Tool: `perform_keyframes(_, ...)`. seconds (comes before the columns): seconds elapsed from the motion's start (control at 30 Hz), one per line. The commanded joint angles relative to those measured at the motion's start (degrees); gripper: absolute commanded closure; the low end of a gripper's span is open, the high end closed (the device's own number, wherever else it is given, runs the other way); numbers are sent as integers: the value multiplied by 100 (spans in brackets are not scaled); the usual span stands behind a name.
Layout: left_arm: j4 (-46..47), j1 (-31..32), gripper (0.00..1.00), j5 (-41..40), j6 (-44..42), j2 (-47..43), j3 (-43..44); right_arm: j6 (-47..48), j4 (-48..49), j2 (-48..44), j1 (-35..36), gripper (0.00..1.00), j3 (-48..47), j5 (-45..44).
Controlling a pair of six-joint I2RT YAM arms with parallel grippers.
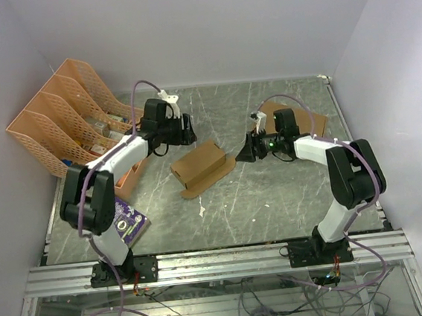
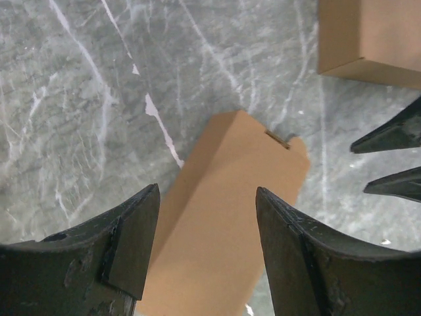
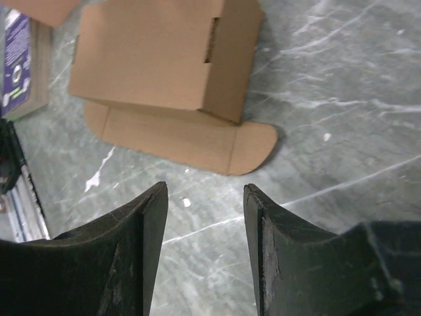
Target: Fold the paper box
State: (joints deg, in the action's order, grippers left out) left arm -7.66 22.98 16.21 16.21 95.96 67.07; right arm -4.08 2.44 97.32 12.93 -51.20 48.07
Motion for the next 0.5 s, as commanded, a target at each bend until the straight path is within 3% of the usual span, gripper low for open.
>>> perform_keyframes(0.0, -495, 41, 29, -147, -637, 564, 480, -94, 227, 476, 25, 51, -236, -456)
perform_keyframes(0.13, -832, 206, 27, -249, -1132, 841, 597, 8, 6, 776, 143, 55, -448, -658)
perform_keyframes(0.47, -1057, 207, 27, -351, -1253, 1069, 498, -6, -173, 1186, 399, 56, -580, -802)
